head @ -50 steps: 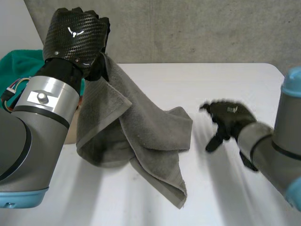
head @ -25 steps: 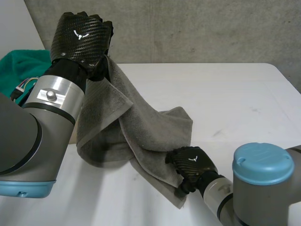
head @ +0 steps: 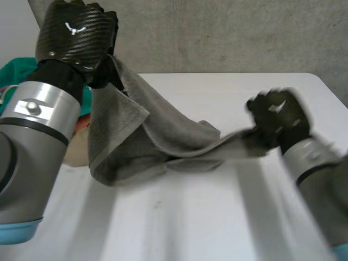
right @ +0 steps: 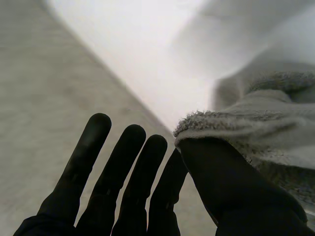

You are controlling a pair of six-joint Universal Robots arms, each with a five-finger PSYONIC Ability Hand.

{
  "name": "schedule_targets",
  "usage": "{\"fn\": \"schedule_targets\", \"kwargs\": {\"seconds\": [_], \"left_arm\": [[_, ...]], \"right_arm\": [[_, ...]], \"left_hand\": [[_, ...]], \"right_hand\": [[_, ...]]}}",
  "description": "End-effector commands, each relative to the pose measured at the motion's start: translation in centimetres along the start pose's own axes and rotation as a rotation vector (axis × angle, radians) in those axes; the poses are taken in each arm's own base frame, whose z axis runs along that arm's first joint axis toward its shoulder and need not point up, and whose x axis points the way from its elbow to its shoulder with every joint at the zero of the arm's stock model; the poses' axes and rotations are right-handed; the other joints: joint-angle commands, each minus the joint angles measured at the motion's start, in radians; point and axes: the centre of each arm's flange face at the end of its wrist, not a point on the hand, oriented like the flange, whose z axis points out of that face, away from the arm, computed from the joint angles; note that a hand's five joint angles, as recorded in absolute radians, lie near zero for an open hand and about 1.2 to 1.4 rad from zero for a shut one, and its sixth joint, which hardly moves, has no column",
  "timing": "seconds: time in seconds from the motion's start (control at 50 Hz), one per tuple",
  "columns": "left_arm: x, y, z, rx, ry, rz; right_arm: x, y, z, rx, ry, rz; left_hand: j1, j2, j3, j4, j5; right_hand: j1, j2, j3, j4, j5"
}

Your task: Fold the laundry.

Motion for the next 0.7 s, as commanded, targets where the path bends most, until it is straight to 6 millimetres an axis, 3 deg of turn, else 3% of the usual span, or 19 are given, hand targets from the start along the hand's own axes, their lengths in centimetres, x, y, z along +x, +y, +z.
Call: {"fn": "schedule_targets", "kwargs": {"seconds": [0.02,0.1,0.18,0.2,0.22,0.32,0.4,0.48,0.56,0.7], "left_arm": [[-0.6,0.9,-1.2,-0.1,0.042,0.015],[0.5,3.2,-1.7,-0.189,0.108,0.024],[2.4,7.7,-1.6,-0.324,0.178,0.038],[2.8,8.5,-1.5,-0.35,0.188,0.038],[3.4,10.3,-1.3,-0.398,0.203,0.043],[4.0,14.8,-0.1,-0.501,0.21,0.049],[4.4,16.0,0.6,-0.518,0.213,0.045],[4.7,16.2,0.7,-0.52,0.217,0.045],[4.7,16.3,0.4,-0.529,0.22,0.044],[4.4,16.0,-0.3,-0.535,0.217,0.051]], "right_arm": [[4.1,-4.3,-1.6,-0.017,-0.021,-0.238],[3.8,-3.8,-1.7,-0.08,-0.081,-0.241],[2.2,-0.8,0.4,-0.176,-0.169,-0.244],[1.5,0.8,1.3,-0.231,-0.201,-0.259],[1.2,1.5,1.7,-0.25,-0.217,-0.271],[-0.2,4.4,4.0,-0.317,-0.264,-0.292],[-1.6,7.2,5.7,-0.378,-0.283,-0.178],[-1.4,8.0,6.1,-0.413,-0.261,-0.06],[-0.6,8.4,6.2,-0.434,-0.231,0.009],[0.4,9.1,5.7,-0.478,-0.214,0.012]], "left_hand": [[0.25,0.199,0.202,0.196,0.234],[0.25,0.199,0.202,0.196,0.234],[0.25,0.199,0.202,0.196,0.234],[0.25,0.199,0.202,0.196,0.234],[0.25,0.199,0.202,0.196,0.234],[0.25,0.199,0.202,0.196,0.234],[0.25,0.199,0.202,0.196,0.234],[0.25,0.199,0.202,0.196,0.234],[0.25,0.199,0.202,0.196,0.234],[0.25,0.199,0.202,0.196,0.234]], "right_hand": [[0.266,0.221,0.205,0.196,0.246],[0.266,0.221,0.205,0.196,0.246],[0.266,0.221,0.205,0.196,0.246],[0.266,0.221,0.205,0.196,0.246],[0.266,0.221,0.205,0.196,0.246],[0.266,0.221,0.205,0.196,0.246],[0.266,0.221,0.205,0.196,0.246],[0.252,0.208,0.192,0.182,0.233],[-0.243,-0.287,-0.303,-0.313,-0.262],[-0.582,-0.626,-0.642,-0.651,-0.601]]}}
